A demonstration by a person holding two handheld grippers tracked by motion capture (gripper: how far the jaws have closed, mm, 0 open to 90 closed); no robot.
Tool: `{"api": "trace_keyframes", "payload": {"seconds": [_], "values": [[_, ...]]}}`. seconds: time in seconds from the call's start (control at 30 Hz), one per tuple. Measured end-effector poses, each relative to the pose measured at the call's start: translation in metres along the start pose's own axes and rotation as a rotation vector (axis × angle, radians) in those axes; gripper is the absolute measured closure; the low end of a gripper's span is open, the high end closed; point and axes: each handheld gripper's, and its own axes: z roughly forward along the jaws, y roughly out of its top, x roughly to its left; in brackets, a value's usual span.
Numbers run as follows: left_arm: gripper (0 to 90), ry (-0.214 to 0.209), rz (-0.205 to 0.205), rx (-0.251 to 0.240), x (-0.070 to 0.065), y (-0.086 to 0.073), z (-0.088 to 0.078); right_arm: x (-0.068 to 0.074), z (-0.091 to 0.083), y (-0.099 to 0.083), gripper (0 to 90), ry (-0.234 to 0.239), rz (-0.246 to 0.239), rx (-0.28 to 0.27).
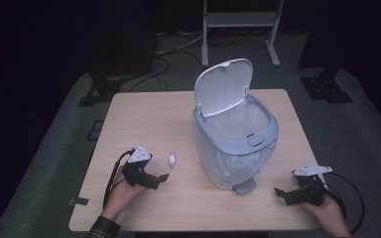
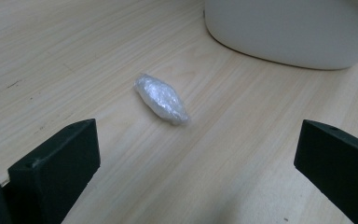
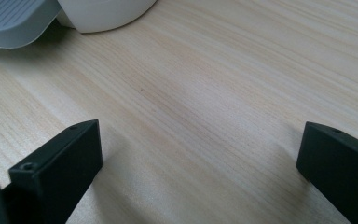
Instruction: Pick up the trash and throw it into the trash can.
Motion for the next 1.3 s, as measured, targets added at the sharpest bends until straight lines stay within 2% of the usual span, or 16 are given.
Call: {"api": "trace_keyframes", "payload": {"seconds": [0.23, 0.3, 0.4, 0.7, 0.83, 0.93, 1.3], "values": [[0.0, 0.004, 0.016, 0.004, 0.001, 0.011, 0.007, 0.000, 0.000, 0.000, 0.0, 0.000, 0.001, 0.001], [0.0, 0.003, 0.010, -0.017, 0.002, 0.014, 0.011, 0.000, 0.000, 0.000, 0.0, 0.000, 0.001, 0.001], [0.0, 0.003, 0.017, -0.003, 0.003, 0.017, 0.015, 0.000, 0.000, 0.000, 0.0, 0.000, 0.000, 0.000], [0.0, 0.015, 0.022, -0.007, 0.007, 0.024, 0.026, 0.000, 0.000, 0.000, 0.0, 0.000, 0.000, 0.000], [0.0, 0.018, 0.016, -0.017, 0.008, 0.025, 0.032, 0.000, 0.000, 0.000, 0.0, 0.000, -0.001, 0.001], [0.0, 0.019, 0.022, 0.009, 0.011, 0.025, 0.041, 0.000, 0.000, 0.000, 0.0, 0.000, 0.000, 0.000], [0.0, 0.035, 0.010, 0.030, 0.017, 0.022, 0.060, 0.000, 0.000, 0.000, 0.0, 0.000, 0.000, 0.000]]}}
